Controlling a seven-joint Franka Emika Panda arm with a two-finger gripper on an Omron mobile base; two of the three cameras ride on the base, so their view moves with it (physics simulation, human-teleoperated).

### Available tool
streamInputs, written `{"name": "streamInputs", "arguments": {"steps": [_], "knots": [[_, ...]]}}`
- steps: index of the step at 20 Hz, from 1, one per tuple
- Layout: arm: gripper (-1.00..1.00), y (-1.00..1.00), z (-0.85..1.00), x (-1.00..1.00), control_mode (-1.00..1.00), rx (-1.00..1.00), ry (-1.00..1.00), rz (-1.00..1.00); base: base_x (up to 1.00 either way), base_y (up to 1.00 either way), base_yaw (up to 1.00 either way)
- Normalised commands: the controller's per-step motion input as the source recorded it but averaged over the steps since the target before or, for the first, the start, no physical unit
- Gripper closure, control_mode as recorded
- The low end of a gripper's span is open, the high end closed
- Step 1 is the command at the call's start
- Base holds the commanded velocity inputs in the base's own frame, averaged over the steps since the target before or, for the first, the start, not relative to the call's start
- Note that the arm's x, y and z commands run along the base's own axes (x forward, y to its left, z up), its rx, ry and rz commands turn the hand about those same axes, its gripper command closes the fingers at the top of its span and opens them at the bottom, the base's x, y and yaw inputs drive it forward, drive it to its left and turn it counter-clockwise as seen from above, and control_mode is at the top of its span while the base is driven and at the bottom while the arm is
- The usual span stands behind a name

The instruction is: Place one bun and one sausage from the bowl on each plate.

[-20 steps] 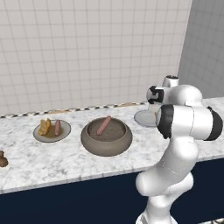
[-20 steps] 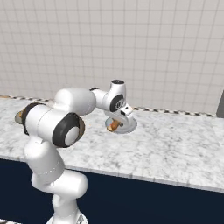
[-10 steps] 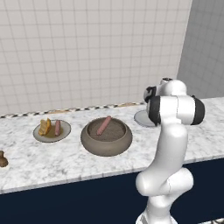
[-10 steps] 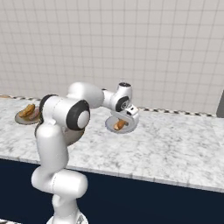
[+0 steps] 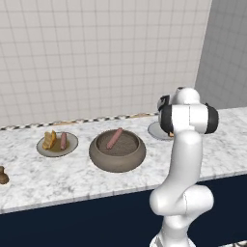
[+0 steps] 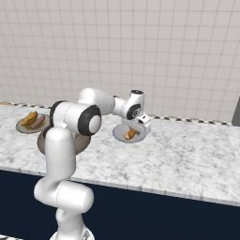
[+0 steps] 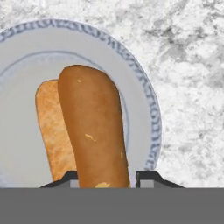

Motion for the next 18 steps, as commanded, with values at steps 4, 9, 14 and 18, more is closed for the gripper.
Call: {"name": "streamInputs", "arguments": {"steps": [4, 9, 14, 18], "knots": [[-1.0, 0.0, 0.0, 0.0, -1.0, 0.0, 0.0, 0.0, 0.0, 0.0, 0.0], [-1.0, 0.0, 0.0, -0.04, -1.0, 0.0, -0.03, 0.0, 0.0, 0.0, 0.0], [-1.0, 0.03, 0.45, -0.62, -1.0, 0.0, -0.1, 0.0, 0.0, 0.0, 0.0], [-1.0, 0.32, 0.29, -0.66, -1.0, 0.0, 0.0, 0.0, 0.0, 0.0, 0.0]]}}
